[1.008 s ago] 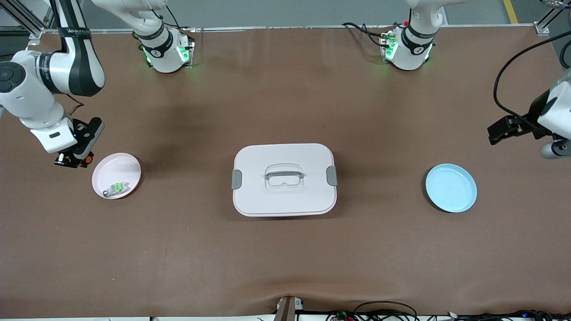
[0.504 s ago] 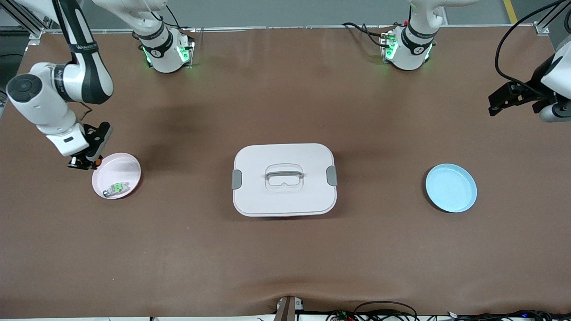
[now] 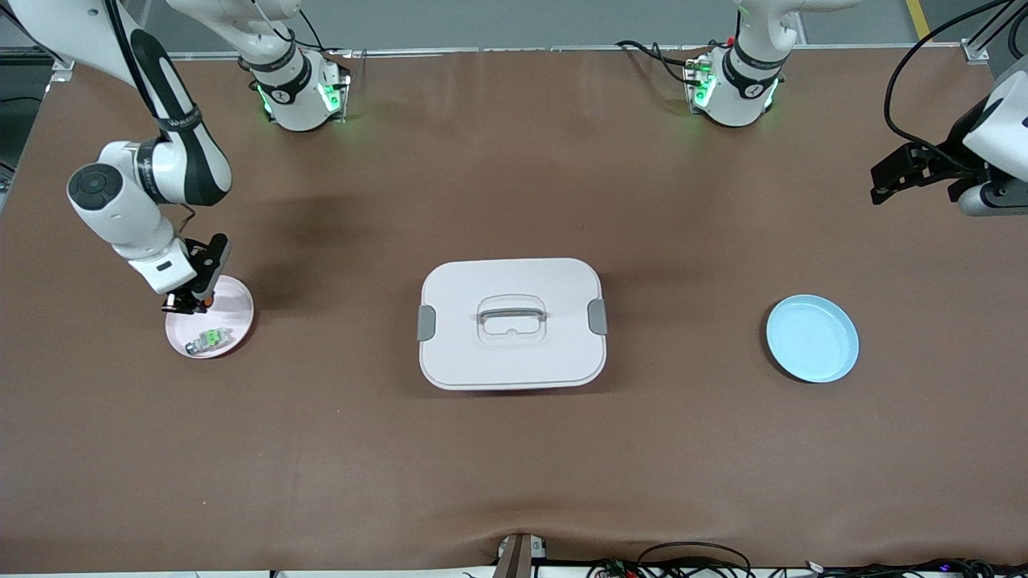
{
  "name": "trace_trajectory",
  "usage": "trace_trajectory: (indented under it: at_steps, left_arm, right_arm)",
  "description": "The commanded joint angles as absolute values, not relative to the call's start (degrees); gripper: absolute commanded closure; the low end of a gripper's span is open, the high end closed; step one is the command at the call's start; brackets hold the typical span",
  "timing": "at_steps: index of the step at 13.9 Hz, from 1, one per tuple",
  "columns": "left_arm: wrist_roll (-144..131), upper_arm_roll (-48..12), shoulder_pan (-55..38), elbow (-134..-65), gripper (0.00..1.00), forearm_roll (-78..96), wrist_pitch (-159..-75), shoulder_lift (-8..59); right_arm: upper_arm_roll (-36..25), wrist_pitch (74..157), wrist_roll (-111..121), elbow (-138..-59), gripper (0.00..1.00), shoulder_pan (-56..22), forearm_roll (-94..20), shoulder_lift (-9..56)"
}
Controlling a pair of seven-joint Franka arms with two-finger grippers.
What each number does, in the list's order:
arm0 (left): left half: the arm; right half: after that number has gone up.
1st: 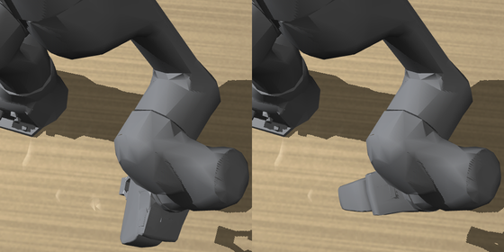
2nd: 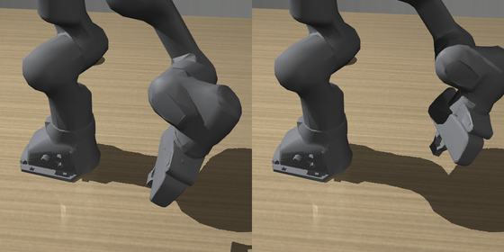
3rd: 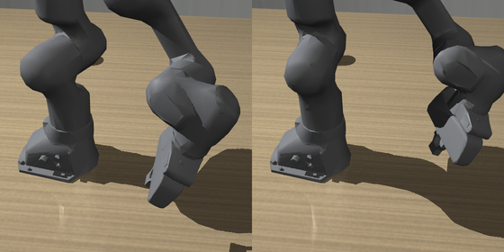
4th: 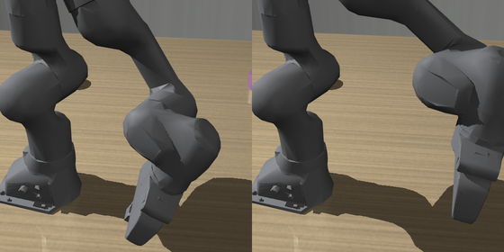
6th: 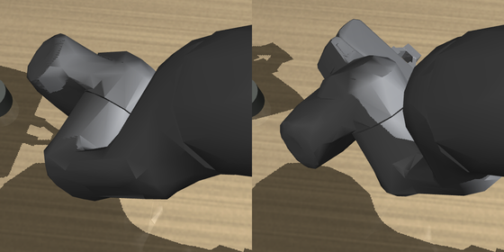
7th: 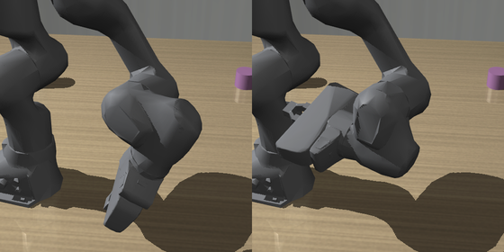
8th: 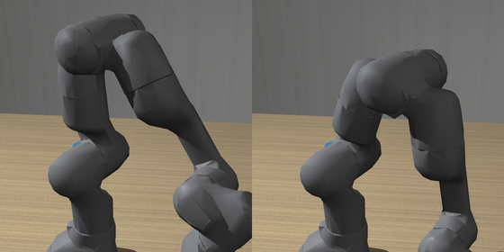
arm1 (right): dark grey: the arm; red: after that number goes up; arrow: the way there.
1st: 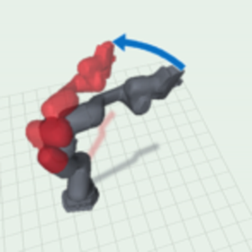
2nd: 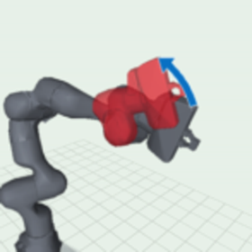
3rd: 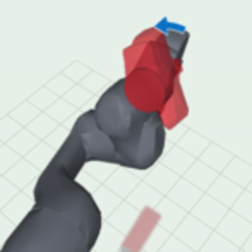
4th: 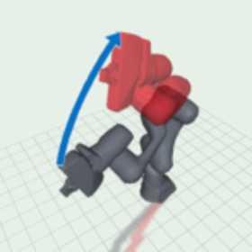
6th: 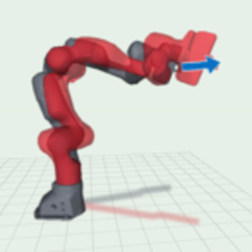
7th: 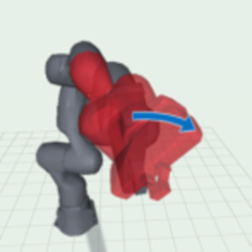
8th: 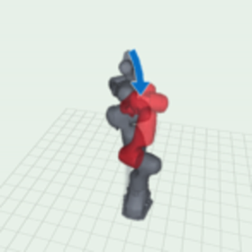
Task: Transfer orange switch to right arm and place
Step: 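Carry the orange switch with the right gripper to the white plate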
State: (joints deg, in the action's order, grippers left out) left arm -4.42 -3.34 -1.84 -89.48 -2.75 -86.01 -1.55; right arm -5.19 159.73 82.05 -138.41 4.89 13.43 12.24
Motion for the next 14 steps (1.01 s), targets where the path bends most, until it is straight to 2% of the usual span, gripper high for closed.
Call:
trace_trajectory:
  at_steps: [1,4,14]
  left_arm:
    - [-2.8,-3.7,-1.1,-90.6,0.0,-1.8,-86.5,-2.9]
    - [-2.9,-4.5,-0.3,-90.5,0.0,-2.0,-87.1,-3.9]
    - [-2.8,-4.5,-0.2,-90.7,0.0,-2.0,-87.9,-3.5]
  right_arm:
    - [-4.7,162.4,83.3,-138.3,0.95,6.2,14.5,14.5]
    - [-4.7,164.3,83.4,-138.3,0.94,7.3,14.6,16.5]
    - [-4.6,166.6,83.3,-139.3,0.85,8.2,14.6,17.5]
